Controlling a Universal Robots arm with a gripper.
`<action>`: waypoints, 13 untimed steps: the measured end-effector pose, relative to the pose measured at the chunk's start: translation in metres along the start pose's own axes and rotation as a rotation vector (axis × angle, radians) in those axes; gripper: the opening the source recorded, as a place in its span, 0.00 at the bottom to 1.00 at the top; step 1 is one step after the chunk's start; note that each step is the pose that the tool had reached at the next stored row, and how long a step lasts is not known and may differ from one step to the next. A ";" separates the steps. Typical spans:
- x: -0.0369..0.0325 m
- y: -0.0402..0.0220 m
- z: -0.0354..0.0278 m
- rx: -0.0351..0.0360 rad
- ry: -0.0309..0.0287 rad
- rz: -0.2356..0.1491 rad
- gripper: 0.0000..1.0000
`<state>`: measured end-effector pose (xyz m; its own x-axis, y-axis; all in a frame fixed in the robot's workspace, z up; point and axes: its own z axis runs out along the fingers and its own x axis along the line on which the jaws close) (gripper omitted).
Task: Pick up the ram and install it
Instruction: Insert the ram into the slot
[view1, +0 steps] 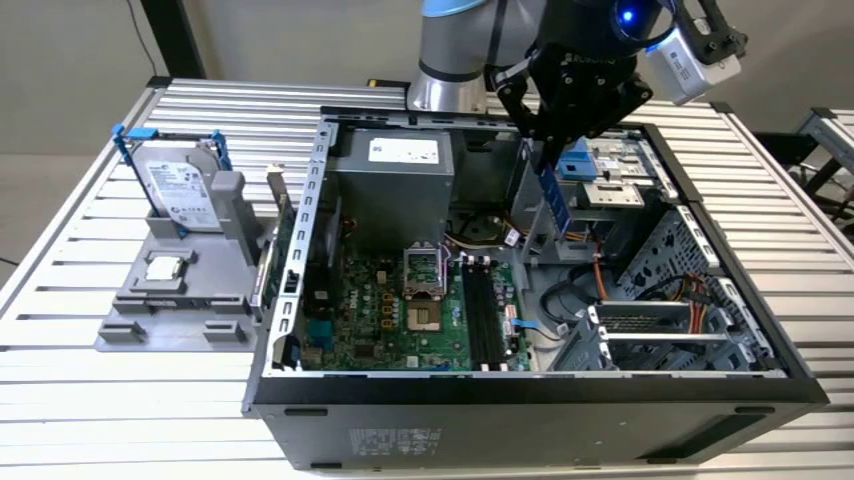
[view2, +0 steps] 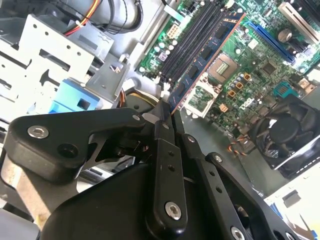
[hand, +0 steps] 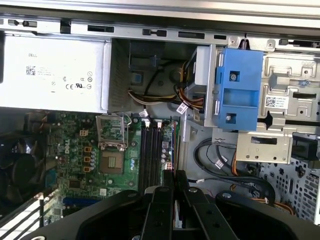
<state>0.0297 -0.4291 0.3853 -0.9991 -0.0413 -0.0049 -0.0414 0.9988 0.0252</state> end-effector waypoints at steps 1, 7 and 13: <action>0.0000 0.0000 0.0006 0.0001 0.0000 0.000 0.00; 0.0000 -0.0001 0.0062 0.0002 -0.0004 0.000 0.00; 0.0000 -0.0003 0.0126 0.0002 -0.0016 0.000 0.00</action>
<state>0.0297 -0.4290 0.3727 -0.9991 -0.0413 -0.0065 -0.0415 0.9988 0.0250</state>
